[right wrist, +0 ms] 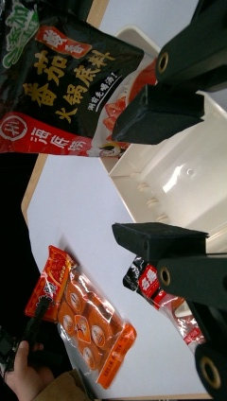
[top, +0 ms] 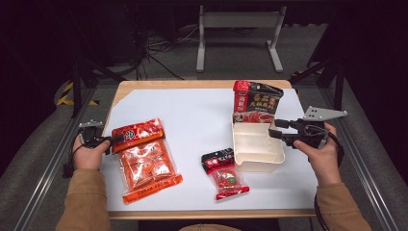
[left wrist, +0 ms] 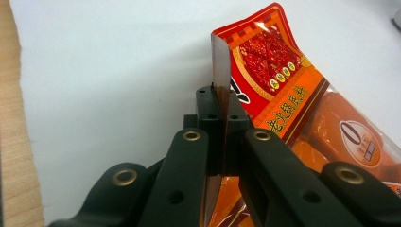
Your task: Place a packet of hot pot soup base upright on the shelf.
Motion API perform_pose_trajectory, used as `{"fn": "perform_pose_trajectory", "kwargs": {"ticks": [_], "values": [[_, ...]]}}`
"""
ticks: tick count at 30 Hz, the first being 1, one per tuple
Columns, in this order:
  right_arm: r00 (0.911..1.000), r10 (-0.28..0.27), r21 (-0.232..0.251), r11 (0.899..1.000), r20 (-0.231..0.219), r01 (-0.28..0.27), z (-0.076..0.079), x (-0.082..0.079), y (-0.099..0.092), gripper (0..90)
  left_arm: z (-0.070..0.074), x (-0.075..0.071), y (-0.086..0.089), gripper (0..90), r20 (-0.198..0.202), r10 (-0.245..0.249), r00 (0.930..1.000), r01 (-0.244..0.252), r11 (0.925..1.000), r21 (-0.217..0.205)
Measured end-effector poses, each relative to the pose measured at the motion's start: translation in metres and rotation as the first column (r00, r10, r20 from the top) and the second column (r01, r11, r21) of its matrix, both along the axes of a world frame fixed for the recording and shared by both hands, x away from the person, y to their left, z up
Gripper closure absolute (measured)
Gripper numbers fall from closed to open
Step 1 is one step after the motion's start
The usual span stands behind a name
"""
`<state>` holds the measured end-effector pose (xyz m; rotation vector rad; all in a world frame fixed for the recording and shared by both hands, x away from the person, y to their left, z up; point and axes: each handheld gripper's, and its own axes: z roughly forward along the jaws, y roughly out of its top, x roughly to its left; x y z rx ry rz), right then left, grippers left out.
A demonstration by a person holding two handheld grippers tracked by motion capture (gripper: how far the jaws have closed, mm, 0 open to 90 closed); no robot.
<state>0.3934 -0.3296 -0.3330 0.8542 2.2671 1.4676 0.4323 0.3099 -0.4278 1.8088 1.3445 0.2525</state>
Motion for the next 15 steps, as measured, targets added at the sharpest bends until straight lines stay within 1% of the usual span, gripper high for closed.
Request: {"fn": "perform_pose_trajectory", "kwargs": {"ticks": [1, 3, 4, 5, 7, 11, 12, 13, 15], "values": [[1.0000, 0.002, 0.002, 1.000, -0.002, -0.002, 0.000, 0.000, 0.000, 50.9, 0.003, -0.001, 0.000, 90.0, 0.015, -0.005, 0.9999, 0.005, 1.0000, 0.001], [1.0000, 0.010, 0.011, 1.000, -0.002, -0.010, 0.002, -0.001, 0.001, 51.9, 0.011, -0.004, -0.001, 90.0, 0.040, -0.004, 0.9992, 0.005, 0.9997, -0.025], [0.9999, 0.014, 0.013, 1.000, -0.004, -0.014, 0.003, -0.002, 0.002, 53.5, 0.014, -0.005, -0.001, 90.0, 0.053, -0.002, 0.9986, 0.003, 0.9998, -0.022], [0.9998, 0.019, 0.016, 1.000, -0.007, -0.018, 0.003, -0.002, 0.002, 54.3, 0.019, -0.007, -0.002, 90.0, 0.063, -0.002, 0.9980, 0.004, 0.9995, -0.031], [0.9996, 0.027, 0.023, 0.999, -0.012, -0.026, 0.004, -0.003, 0.003, 54.7, 0.027, -0.010, -0.004, 90.0, 0.091, -0.004, 0.9958, 0.007, 0.9995, -0.031], [0.9995, 0.029, 0.012, 1.000, -0.013, -0.029, 0.007, -0.005, 0.007, 54.6, 0.042, -0.017, -0.012, 90.0, 0.143, -0.015, 0.9896, 0.017, 0.9998, -0.007], [0.9994, 0.031, 0.006, 0.999, -0.013, -0.031, 0.008, -0.006, 0.008, 54.9, 0.045, -0.018, -0.013, 90.0, 0.154, -0.015, 0.9879, 0.016, 0.9999, -0.005], [0.9994, 0.033, 0.003, 0.999, -0.010, -0.033, 0.009, -0.006, 0.009, 55.2, 0.049, -0.020, -0.015, 90.0, 0.173, -0.021, 0.9847, 0.022, 0.9998, -0.004], [0.9993, 0.037, -0.001, 0.999, -0.005, -0.037, 0.011, -0.008, 0.011, 55.5, 0.057, -0.023, -0.017, 90.0, 0.193, -0.027, 0.9809, 0.030, 0.9995, -0.010]]}}
